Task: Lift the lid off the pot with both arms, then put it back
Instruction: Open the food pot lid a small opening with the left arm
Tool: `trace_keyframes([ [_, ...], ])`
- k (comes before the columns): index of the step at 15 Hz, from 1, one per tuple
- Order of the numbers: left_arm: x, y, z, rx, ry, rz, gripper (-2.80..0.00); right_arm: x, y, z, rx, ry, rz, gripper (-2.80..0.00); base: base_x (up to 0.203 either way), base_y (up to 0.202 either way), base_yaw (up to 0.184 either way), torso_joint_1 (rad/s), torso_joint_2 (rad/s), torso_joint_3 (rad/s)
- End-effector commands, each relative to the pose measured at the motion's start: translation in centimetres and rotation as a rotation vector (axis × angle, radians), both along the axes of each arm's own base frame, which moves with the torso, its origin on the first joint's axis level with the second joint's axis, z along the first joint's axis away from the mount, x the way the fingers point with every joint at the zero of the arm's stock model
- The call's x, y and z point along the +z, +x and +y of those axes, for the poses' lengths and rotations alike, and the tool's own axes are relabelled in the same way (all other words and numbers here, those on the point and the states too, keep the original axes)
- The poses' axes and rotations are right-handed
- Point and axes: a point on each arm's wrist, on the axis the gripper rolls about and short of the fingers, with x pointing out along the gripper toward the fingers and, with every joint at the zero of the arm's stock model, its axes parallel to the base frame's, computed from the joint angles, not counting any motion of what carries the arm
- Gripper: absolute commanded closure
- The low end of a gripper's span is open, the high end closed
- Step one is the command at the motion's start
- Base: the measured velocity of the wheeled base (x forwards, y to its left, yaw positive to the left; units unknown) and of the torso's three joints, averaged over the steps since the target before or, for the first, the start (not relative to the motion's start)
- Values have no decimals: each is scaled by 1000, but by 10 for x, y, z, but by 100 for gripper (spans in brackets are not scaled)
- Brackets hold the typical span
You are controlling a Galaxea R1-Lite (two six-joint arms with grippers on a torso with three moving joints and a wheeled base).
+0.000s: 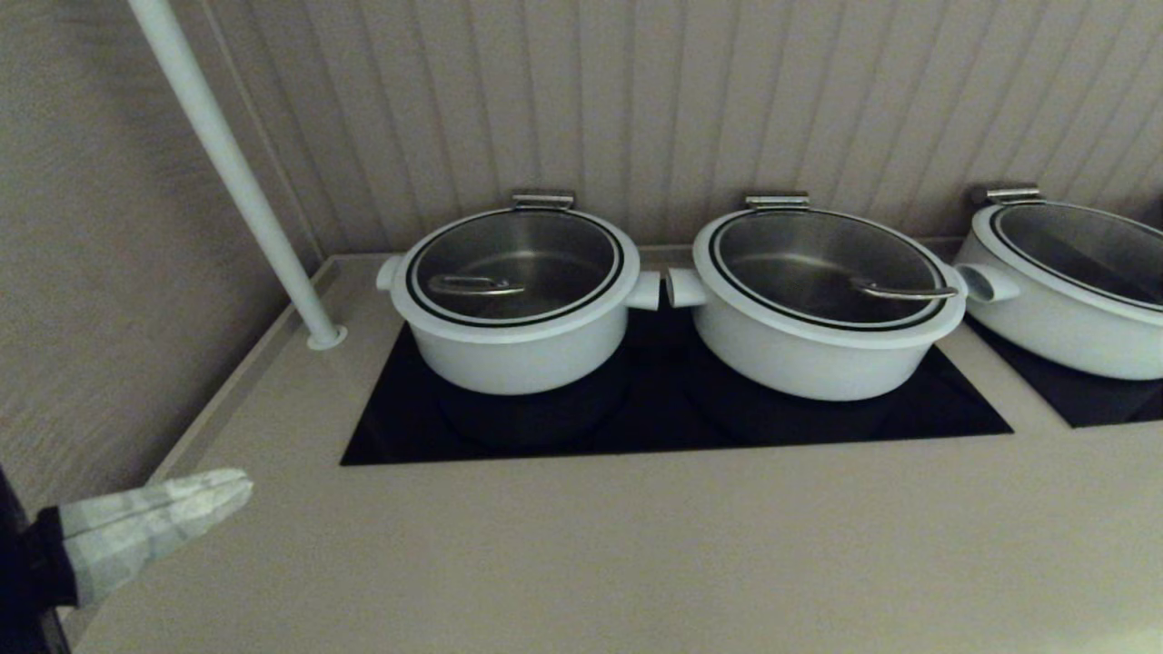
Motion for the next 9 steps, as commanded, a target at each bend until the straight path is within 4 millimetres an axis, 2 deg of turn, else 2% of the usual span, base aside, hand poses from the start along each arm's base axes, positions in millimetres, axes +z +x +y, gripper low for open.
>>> trace_keyframes([
  [1,-6,30,-12,-36,30,45,0,0,0,0,1,0,1,0,0,0,0,0,0,0],
  [5,-13,69,-30,-72,44,26,0,0,0,0,0,0,1,0,0,0,0,0,0,0],
  [9,-22,86,-43,-105,60,36,0,0,0,0,1,0,1,0,0,0,0,0,0,0],
])
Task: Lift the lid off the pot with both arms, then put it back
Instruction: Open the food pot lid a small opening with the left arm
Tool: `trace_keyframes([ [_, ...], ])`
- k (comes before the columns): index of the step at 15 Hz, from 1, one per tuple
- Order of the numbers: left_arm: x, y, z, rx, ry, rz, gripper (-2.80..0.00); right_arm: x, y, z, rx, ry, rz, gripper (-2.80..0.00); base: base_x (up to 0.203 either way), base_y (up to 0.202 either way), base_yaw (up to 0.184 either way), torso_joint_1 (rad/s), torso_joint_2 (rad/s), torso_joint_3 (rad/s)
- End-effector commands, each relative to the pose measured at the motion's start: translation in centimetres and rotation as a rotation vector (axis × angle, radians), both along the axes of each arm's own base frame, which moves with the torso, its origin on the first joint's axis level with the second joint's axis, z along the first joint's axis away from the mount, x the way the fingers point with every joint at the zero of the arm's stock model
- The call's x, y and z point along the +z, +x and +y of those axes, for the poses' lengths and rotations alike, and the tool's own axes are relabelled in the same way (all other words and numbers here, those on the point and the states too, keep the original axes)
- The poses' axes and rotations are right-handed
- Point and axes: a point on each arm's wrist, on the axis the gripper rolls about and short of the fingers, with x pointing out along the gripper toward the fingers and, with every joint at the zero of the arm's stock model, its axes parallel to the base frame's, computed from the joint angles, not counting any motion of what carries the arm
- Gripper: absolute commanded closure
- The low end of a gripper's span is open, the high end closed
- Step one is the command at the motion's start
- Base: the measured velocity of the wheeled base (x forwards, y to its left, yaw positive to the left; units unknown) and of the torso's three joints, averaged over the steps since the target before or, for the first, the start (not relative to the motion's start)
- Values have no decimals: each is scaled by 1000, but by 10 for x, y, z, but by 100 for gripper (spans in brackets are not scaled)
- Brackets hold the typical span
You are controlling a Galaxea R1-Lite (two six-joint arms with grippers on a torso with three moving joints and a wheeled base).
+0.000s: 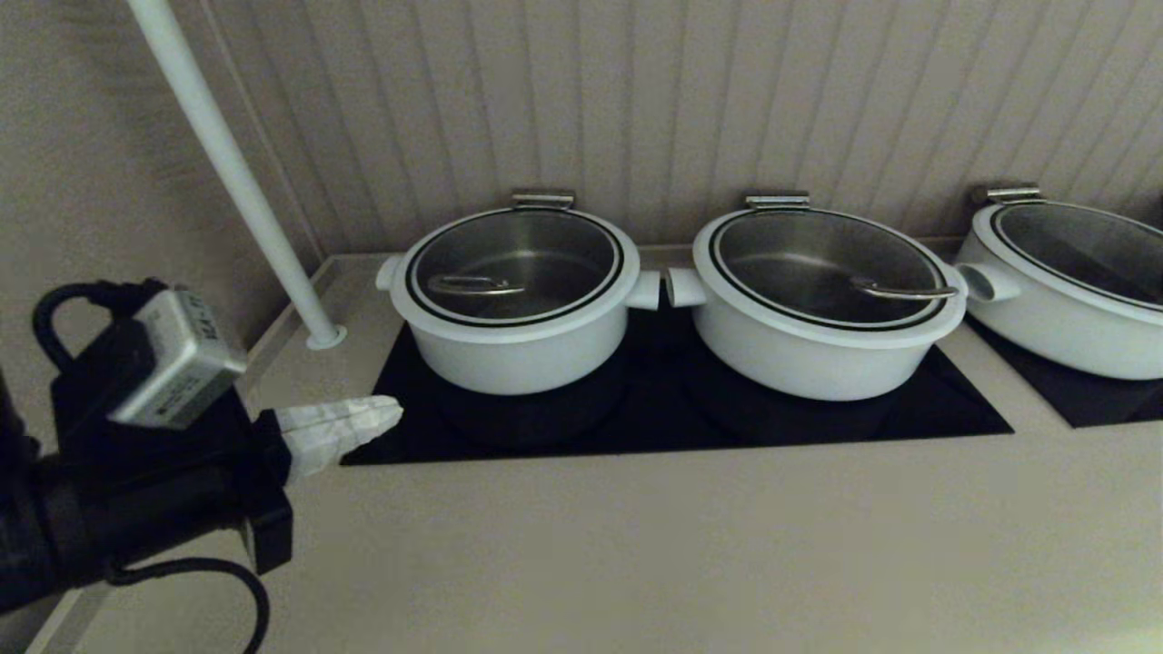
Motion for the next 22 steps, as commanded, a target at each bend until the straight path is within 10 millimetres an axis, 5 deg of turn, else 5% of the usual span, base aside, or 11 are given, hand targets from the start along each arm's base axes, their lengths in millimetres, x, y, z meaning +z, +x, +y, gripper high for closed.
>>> trace_keyframes([
  [1,-11,14,-8,-14,23,52,0,0,0,0,1,-1,1,0,0,0,0,0,0,0],
  [7,-15,39,-22,-33,-4,-11,0,0,0,0,1,-1,1,0,0,0,0,0,0,0],
  [22,-21,63,-61,-138,-37,-66,0,0,0,0,1,-1,1,0,0,0,0,0,0,0],
])
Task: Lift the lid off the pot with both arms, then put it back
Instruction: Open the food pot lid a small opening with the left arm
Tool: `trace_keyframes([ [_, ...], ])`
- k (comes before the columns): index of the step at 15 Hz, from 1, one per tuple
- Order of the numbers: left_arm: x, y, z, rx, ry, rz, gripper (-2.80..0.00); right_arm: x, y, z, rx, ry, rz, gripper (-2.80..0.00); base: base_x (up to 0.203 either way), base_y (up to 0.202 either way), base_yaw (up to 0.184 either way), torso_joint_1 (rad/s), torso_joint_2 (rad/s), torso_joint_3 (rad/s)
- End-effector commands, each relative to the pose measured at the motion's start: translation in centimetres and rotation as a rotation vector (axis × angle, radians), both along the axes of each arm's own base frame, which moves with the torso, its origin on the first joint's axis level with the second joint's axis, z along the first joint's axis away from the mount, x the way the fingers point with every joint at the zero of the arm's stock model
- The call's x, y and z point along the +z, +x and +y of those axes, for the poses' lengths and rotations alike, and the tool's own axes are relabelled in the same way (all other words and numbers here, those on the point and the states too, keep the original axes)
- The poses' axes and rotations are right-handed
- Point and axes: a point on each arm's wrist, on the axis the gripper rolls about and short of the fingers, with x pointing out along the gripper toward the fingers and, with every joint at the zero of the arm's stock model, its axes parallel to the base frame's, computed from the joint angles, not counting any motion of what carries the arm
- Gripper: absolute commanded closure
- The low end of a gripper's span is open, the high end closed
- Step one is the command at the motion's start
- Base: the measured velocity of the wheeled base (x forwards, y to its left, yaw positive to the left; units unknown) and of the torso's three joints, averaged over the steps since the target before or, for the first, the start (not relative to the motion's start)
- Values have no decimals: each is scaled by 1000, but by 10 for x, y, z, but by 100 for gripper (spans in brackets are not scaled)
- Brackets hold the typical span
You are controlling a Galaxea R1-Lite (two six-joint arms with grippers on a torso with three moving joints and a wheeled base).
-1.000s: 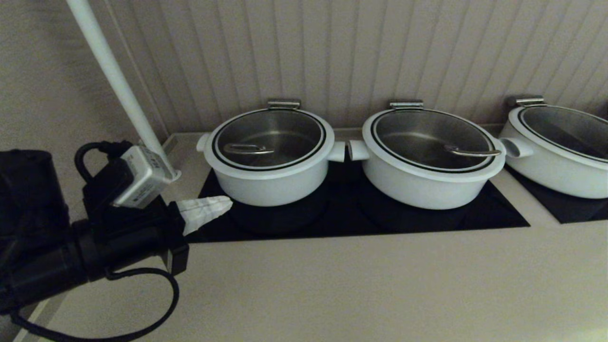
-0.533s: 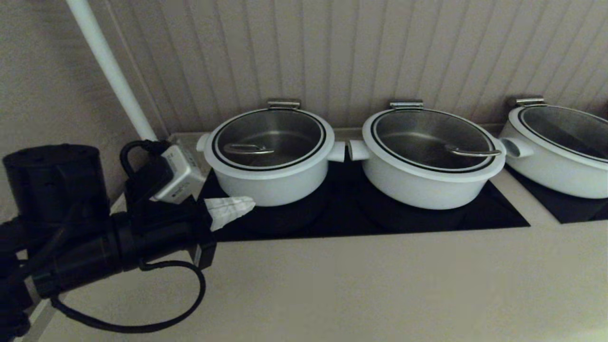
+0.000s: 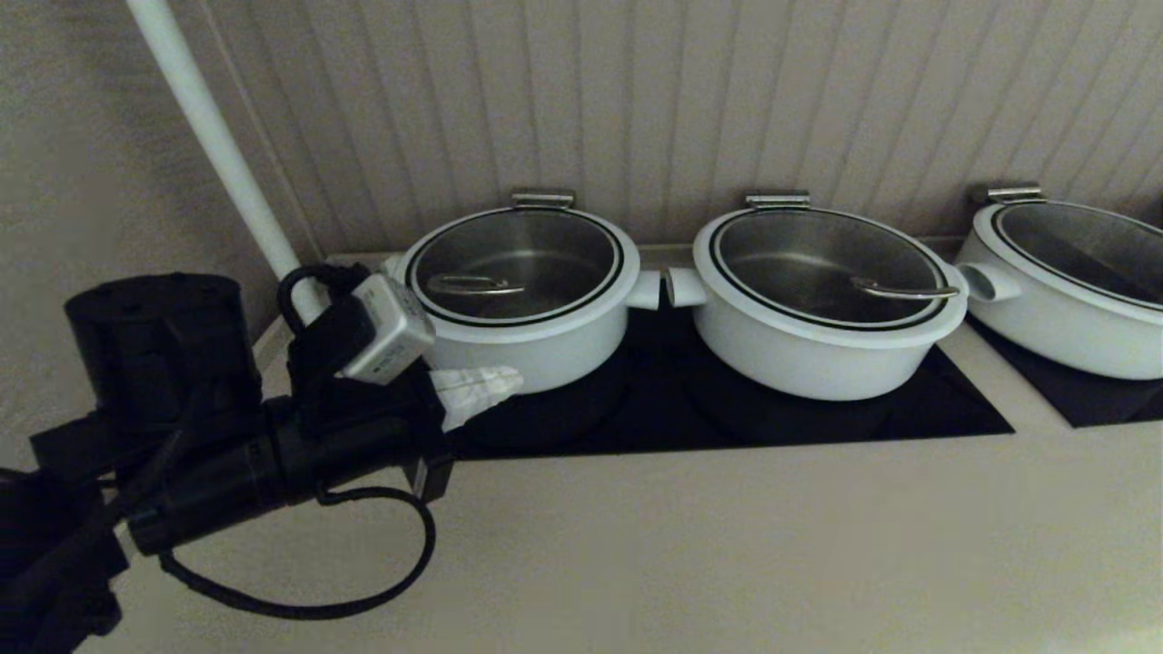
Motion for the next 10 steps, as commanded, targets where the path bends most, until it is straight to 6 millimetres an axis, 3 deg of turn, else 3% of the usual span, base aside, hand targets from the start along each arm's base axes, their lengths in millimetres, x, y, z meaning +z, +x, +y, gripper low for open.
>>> trace_keyframes([
  [1,-7,9,-5,-2,0,1,0,0,0,0,2,-1,1,0,0,0,0,0,0,0],
  [10,-14,18,-10,0,10,24,0,0,0,0,2,-1,1,0,0,0,0,0,0,0],
])
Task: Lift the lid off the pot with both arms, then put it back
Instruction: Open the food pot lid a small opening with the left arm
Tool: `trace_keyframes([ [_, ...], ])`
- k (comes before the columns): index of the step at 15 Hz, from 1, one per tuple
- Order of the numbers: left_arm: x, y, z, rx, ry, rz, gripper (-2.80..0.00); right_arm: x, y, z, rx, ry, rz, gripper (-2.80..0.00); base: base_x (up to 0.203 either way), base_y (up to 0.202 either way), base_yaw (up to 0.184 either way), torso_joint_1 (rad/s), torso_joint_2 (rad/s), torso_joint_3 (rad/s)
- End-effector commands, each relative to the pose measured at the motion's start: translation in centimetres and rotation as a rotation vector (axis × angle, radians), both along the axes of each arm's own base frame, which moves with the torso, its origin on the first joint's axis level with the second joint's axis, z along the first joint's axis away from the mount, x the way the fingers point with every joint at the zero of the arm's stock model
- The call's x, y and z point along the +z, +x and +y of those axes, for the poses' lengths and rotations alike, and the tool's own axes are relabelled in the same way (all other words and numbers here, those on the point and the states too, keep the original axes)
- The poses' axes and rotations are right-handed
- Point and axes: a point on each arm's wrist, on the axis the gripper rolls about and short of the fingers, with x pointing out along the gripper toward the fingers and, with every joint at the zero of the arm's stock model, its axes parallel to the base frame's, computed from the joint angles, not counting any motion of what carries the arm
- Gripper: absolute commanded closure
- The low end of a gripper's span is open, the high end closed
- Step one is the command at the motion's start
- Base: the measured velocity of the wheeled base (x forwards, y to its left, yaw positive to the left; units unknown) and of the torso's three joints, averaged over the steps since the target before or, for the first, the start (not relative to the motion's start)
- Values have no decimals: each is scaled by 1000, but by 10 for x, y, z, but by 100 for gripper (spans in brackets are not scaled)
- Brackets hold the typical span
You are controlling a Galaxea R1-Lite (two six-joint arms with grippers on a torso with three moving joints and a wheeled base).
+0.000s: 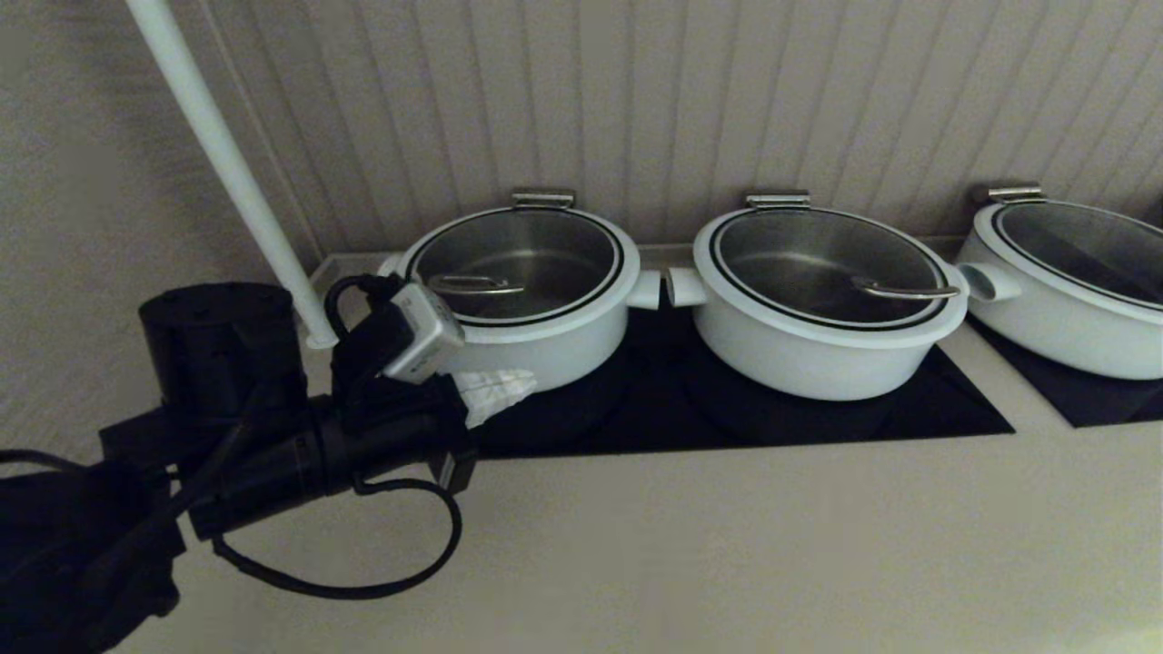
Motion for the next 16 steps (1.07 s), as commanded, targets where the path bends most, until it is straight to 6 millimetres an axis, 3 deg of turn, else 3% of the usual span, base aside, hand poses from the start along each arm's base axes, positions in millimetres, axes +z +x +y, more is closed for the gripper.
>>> trace_keyframes([
  [1,-1,5,-2,1,2,-1,0,0,0,0,0,-1,1,0,0,0,0,0,0,0],
  [9,-7,30,-2,140,-30,-113,0,0,0,0,0,-1,1,0,0,0,0,0,0,0],
  [16,-9,36,7,175,-14,-119,0,0,0,0,2,-1,1,0,0,0,0,0,0,0],
])
